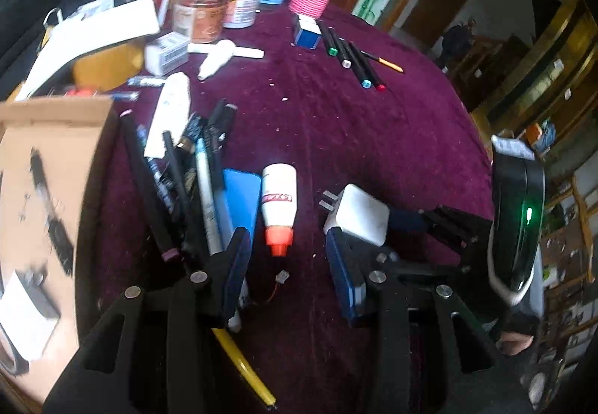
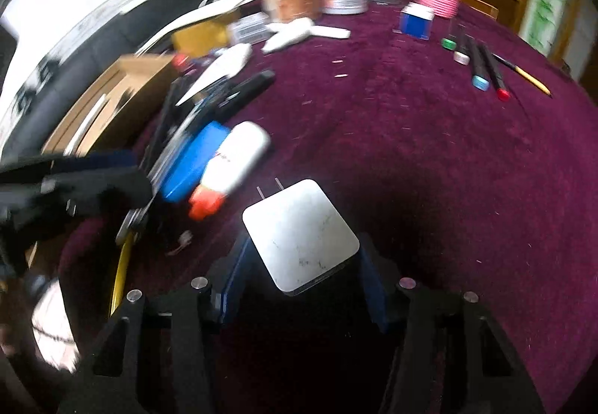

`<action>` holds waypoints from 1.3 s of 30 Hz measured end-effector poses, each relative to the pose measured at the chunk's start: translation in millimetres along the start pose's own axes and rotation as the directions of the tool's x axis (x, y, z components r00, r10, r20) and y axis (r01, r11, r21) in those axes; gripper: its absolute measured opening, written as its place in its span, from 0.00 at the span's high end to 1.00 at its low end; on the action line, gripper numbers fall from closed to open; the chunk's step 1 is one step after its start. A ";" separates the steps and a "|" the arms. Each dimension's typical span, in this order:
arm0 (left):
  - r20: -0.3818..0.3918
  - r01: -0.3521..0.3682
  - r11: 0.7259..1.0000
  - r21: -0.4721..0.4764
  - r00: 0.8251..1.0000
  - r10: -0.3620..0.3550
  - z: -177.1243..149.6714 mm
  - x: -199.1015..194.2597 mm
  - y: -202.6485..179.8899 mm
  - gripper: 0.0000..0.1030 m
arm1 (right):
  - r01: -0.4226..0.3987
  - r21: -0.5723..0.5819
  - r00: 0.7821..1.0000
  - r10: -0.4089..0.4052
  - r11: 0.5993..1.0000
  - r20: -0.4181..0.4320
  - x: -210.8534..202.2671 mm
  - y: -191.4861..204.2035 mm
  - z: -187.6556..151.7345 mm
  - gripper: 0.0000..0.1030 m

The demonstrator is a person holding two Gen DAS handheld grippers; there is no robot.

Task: Organize rigid objects
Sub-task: 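Grasp the white glue bottle with orange cap with left tool, then carry glue bottle and plug charger into the tray and open both tools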

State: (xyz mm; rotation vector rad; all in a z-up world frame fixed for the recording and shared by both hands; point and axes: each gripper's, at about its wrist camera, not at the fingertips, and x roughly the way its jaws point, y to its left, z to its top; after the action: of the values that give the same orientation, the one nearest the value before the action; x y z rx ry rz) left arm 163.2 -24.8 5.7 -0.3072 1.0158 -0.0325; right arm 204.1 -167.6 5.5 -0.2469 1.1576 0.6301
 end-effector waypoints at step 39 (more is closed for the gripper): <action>0.027 0.185 0.977 -0.108 0.983 -0.183 -57.4 -56.5 12.7 0.77 | 0.092 0.103 0.989 -0.103 0.990 0.104 -1.6 -4.0 5.2 0.54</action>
State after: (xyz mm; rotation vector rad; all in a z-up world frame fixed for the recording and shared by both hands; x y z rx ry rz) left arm 83.6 -16.8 21.3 -0.5007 0.9717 -0.1416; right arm 210.0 -168.8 8.5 -0.1819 1.0619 0.4931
